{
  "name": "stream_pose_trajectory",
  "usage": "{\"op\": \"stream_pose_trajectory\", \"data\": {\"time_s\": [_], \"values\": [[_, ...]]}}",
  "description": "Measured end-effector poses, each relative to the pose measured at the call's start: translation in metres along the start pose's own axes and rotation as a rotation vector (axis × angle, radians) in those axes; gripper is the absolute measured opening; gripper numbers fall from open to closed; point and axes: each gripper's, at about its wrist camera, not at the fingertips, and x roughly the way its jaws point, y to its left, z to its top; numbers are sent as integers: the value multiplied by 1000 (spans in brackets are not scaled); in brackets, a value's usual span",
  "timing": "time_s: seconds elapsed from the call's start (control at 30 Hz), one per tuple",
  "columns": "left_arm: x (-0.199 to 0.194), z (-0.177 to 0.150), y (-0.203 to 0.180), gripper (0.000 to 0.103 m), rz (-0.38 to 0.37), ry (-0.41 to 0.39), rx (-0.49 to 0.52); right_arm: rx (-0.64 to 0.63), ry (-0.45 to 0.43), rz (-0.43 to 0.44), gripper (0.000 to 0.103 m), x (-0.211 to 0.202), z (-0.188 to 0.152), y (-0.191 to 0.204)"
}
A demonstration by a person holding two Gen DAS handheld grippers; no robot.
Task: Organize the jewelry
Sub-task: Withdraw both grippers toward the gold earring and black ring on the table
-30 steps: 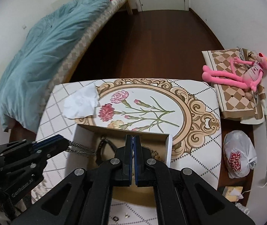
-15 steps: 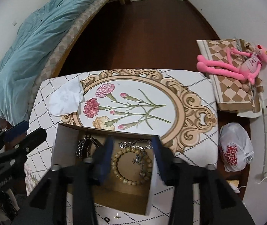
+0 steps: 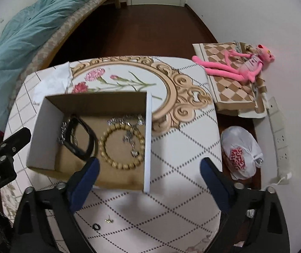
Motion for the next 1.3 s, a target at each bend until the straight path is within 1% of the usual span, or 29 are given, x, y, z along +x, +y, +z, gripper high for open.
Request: {"op": "stream_pose_trajectory", "data": {"time_s": [0.2, 0.43, 0.5, 0.67, 0.87, 1.0, 1.1, 1.2, 1.3], "values": [[-13, -10, -2, 103, 8, -26, -6, 18, -25, -21, 100, -8, -14, 0], [-42, -16, -4, 103, -2, -74, -18, 37, -70, -28, 100, -29, -21, -3], [-50, -17, -5, 103, -3, -89, -18, 38, -93, -37, 100, -39, -23, -4], [-83, -24, -8, 103, -7, -153, -16, 44, -159, -51, 100, -72, -30, -8], [-117, -33, -7, 103, -25, -197, -32, 56, -235, -52, 100, -114, -41, -12], [-132, -38, -6, 103, -27, -225, -32, 64, -274, -52, 100, -137, -49, -14], [-130, -43, -3, 103, -30, -212, -37, 72, -269, -31, 100, -143, -55, -16], [-113, -54, -2, 103, -1, -163, -39, 78, -223, -6, 100, -129, -64, -14], [-72, -72, 1, 103, 26, -62, -33, 79, -161, 23, 100, -101, -77, -11]]}}
